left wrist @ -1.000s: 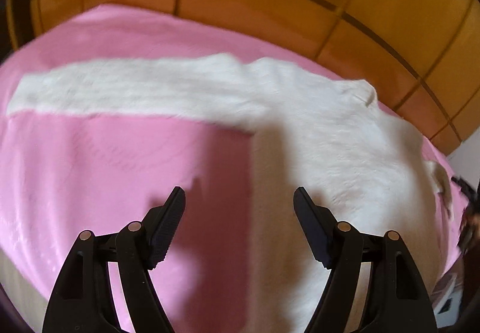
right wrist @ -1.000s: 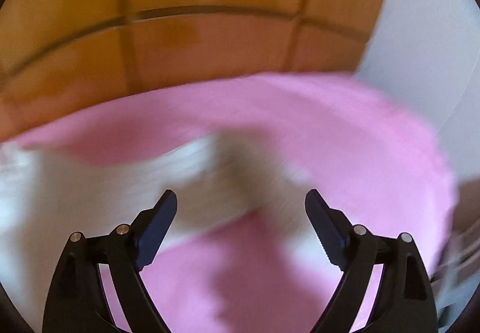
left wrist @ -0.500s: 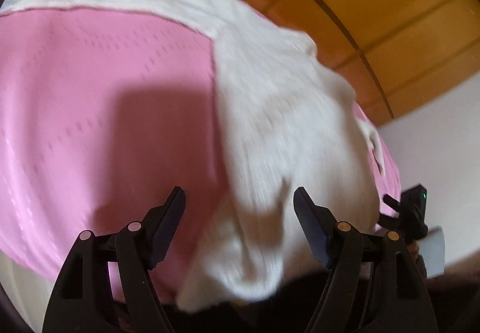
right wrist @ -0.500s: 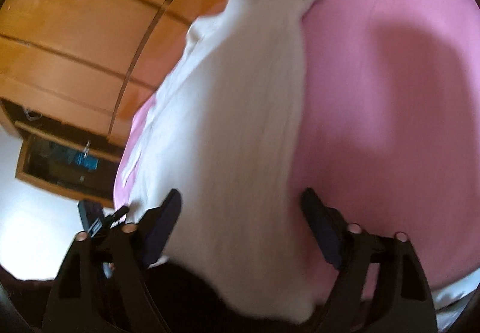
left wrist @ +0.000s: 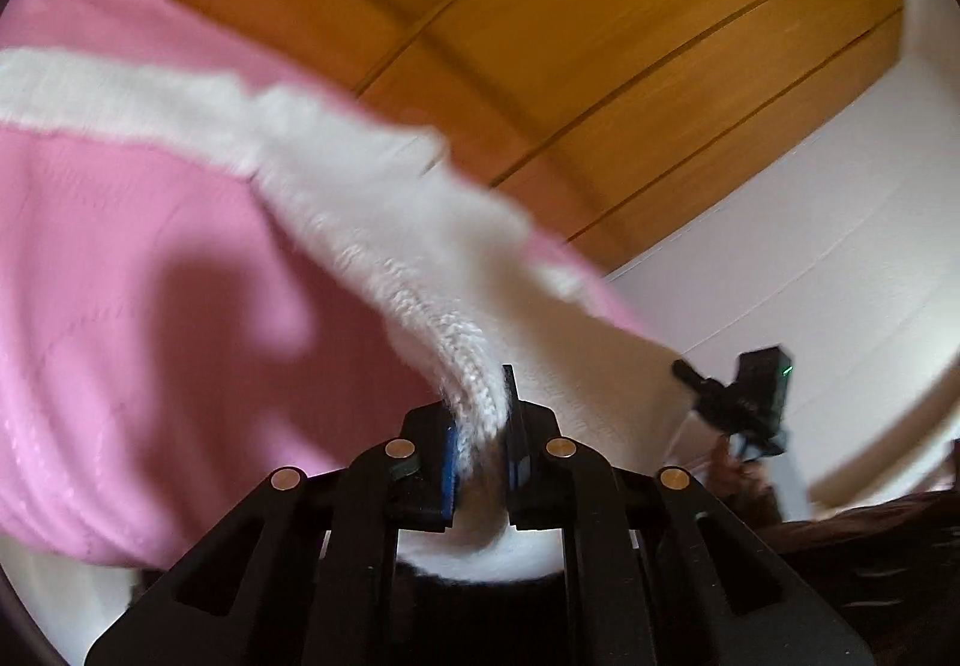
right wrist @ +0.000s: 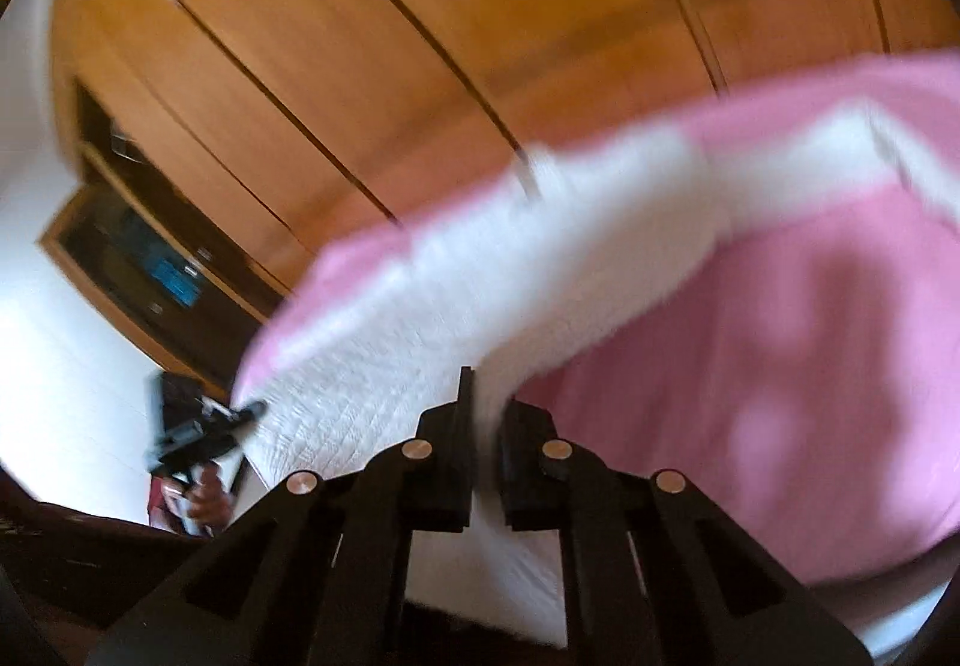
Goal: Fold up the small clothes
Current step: 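Grasp the sweater hem with the left gripper while the right gripper grasps the body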
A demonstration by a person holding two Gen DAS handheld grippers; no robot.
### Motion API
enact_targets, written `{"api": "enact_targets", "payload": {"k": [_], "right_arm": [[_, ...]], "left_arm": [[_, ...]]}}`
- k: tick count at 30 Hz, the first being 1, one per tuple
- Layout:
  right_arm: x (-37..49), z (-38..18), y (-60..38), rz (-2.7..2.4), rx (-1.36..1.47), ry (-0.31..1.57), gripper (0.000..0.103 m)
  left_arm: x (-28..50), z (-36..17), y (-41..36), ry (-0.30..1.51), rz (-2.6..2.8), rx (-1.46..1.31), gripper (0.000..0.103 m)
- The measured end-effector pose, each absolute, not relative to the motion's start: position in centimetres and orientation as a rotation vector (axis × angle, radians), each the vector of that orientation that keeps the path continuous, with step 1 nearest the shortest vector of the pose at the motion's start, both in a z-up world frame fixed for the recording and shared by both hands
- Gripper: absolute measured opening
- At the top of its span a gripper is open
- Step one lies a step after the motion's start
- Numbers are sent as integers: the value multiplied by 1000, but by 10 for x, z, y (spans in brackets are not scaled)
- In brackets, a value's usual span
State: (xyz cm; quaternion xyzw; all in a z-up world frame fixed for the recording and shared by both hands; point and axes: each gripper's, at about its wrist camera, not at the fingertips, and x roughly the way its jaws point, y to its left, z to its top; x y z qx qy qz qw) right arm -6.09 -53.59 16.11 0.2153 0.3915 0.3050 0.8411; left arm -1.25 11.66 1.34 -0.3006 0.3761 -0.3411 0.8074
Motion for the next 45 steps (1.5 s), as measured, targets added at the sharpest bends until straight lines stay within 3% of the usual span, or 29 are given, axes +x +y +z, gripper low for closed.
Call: {"api": "enact_targets", "payload": {"k": [3,10,12,16,17,19,23,26,27,28,32,33,34,35,36,42,45], "right_arm": [[-64,139,-550,573,487,892,6],[-64,78,-534,478,491,1059,5],[-63,73,-534,472,455,1083,6],[-61,54,-540,410,415,1135,6],[-65,51,-544,409,425,1138,6],[-66,51,-543,415,430,1134,6],[-64,52,-536,431,420,1140,6],[-62,44,-536,436,430,1176,20],[-62,39,-537,428,433,1188,36],[-62,34,-538,422,444,1195,45],[-59,8,-536,404,486,1247,50],[-60,1,-533,406,484,1266,49],[-60,-1,-529,413,474,1277,46],[-61,-1,-524,426,451,1283,37],[-62,5,-517,453,423,1283,6],[-74,101,-535,617,475,997,6],[-65,79,-544,539,442,1098,6]], "left_arm": [[-15,8,120,829,-749,-677,10],[1,-76,119,1149,-537,-641,15],[1,-76,117,1153,-528,-614,21],[-2,-53,131,1090,-526,-624,21],[-5,-48,137,1078,-518,-624,26],[-2,-44,143,1048,-464,-634,63],[29,-53,140,1032,-444,-707,65],[50,-61,117,1032,-485,-696,65],[56,-65,110,1040,-487,-690,64],[63,-68,103,1045,-494,-686,57],[79,-72,92,1044,-505,-679,36],[81,-68,88,1034,-529,-671,25],[80,-64,85,1023,-547,-656,11],[79,-59,85,1009,-566,-649,11],[77,-51,85,990,-590,-662,9],[57,19,113,876,-645,-729,4],[61,2,113,987,-524,-629,4]]}}
